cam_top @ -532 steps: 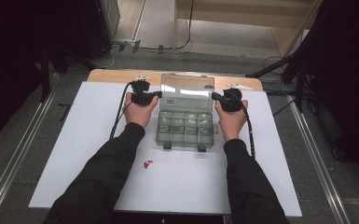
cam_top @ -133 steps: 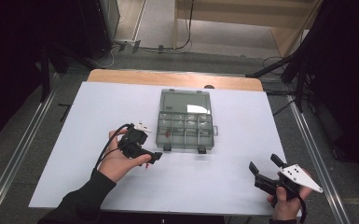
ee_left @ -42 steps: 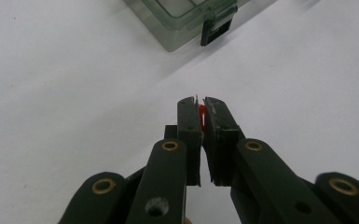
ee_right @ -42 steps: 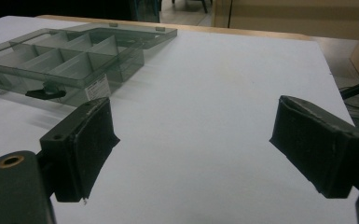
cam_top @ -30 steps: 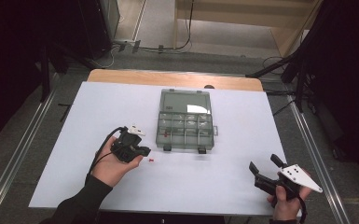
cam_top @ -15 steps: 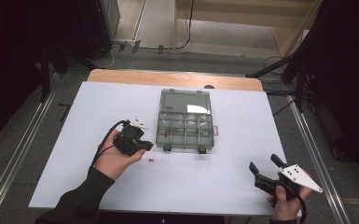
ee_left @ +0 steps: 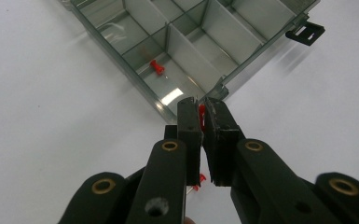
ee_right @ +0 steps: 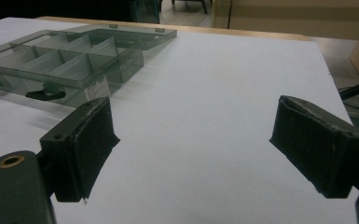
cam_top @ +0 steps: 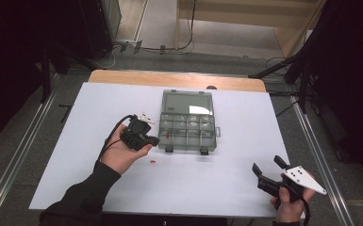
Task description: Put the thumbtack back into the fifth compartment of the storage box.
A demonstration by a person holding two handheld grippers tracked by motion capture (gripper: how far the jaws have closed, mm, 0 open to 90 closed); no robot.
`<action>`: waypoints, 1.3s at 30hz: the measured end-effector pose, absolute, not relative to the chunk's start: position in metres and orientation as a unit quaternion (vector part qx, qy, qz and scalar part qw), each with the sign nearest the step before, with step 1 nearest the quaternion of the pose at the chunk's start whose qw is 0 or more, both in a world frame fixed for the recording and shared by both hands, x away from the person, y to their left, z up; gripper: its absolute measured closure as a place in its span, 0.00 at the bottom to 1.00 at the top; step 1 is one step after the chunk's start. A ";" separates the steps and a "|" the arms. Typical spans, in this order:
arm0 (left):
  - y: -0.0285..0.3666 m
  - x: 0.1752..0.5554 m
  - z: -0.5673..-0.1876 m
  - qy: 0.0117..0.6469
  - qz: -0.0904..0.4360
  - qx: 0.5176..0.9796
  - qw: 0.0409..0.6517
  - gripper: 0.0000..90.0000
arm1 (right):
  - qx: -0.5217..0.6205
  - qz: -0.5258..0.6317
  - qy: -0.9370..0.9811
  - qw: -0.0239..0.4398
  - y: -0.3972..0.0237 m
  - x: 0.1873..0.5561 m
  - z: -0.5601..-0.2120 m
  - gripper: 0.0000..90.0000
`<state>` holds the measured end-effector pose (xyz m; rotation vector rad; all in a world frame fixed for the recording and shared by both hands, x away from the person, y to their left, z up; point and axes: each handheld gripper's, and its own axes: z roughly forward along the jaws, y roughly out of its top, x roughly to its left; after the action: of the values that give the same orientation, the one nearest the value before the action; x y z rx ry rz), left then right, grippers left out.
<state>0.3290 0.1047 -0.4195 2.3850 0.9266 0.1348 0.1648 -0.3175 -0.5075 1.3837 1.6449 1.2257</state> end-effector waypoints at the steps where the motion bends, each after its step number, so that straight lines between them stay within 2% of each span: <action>1: 0.103 0.330 -0.420 0.346 0.049 0.892 0.286 0.95 | 0.528 0.467 0.629 0.328 -0.318 0.165 -0.507 0.15; 36: 0.077 0.368 -0.445 0.350 0.047 0.895 0.272 0.94 | 0.528 0.467 0.629 0.327 -0.319 0.165 -0.508 0.15; 39: 0.078 0.368 -0.444 0.349 0.043 0.895 0.276 0.87 | 0.530 0.465 0.629 0.328 -0.319 0.164 -0.509 0.15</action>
<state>0.3683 0.0776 -0.4443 2.4029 0.9366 0.1164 0.1643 -0.3192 -0.5086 1.3876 1.6462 1.2187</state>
